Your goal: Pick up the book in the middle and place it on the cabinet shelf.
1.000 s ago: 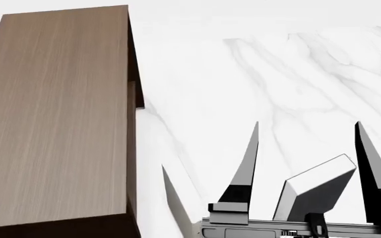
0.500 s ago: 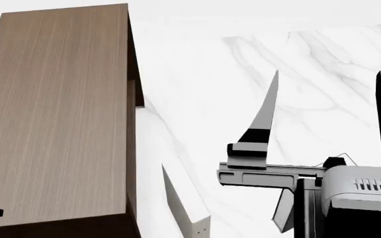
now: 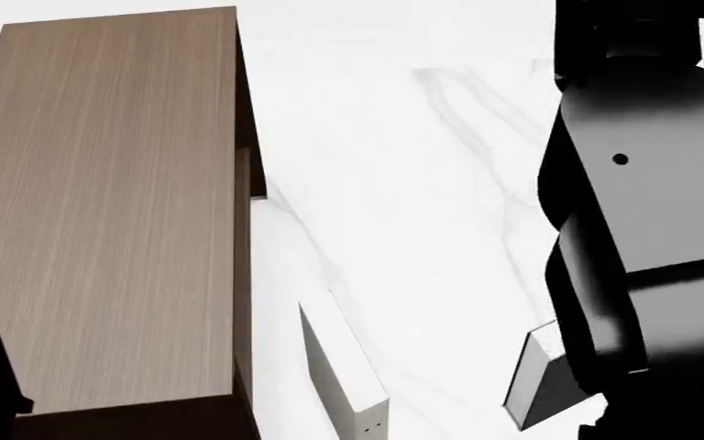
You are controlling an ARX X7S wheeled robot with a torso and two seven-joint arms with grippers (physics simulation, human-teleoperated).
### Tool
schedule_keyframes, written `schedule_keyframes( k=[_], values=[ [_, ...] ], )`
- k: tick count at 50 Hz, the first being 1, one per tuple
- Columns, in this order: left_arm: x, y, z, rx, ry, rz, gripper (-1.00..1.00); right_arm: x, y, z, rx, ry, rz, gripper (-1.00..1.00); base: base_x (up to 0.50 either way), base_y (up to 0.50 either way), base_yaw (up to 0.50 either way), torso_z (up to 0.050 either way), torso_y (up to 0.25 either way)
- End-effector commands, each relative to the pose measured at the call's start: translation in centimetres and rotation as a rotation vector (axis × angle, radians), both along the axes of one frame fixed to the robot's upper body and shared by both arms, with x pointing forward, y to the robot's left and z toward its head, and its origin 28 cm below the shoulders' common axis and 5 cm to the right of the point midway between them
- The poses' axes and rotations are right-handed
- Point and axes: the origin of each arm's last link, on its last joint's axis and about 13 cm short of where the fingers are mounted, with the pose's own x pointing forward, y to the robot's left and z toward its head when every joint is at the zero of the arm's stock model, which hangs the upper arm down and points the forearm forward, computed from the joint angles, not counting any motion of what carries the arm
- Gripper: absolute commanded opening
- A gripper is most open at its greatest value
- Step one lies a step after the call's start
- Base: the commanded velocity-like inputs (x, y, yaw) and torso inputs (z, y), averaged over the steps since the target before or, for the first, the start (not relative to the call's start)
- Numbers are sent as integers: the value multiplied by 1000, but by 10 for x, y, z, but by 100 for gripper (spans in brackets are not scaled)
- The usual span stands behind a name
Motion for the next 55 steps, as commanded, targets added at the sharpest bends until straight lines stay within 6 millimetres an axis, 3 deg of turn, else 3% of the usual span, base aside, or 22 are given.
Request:
schedule_keyframes(
  k=[1, 6, 7, 14, 23, 30, 32, 55],
  values=[
    [0, -2, -3, -12, 24, -12, 100, 54, 6, 27, 157, 142, -89, 100, 0, 0, 0, 0, 0],
    [-1, -1, -1, -14, 20, -11, 100, 76, 9, 23, 235, 232, -136, 100, 0, 0, 0, 0, 0],
    [-1, 0, 0, -18, 19, -9, 100, 83, 11, 22, 313, 331, -191, 100, 0, 0, 0, 0, 0],
    [-1, 1, 2, -23, 14, -4, 100, 98, 17, 25, 419, 443, -298, 100, 0, 0, 0, 0, 0],
    [1, 4, 2, -49, 21, -8, 100, 97, 24, 17, 449, 537, -427, 100, 0, 0, 0, 0, 0],
    [2, 7, 2, -67, 27, -8, 100, 93, 32, -18, 435, 836, -624, 100, 0, 0, 0, 0, 0],
    [3, 8, 2, -69, 27, -2, 100, 93, 34, -18, 443, 834, -524, 100, 0, 0, 0, 0, 0],
    [0, 6, 4, -73, 23, -9, 100, 89, 41, -34, 532, 1014, -545, 100, 0, 0, 0, 0, 0]
  ],
)
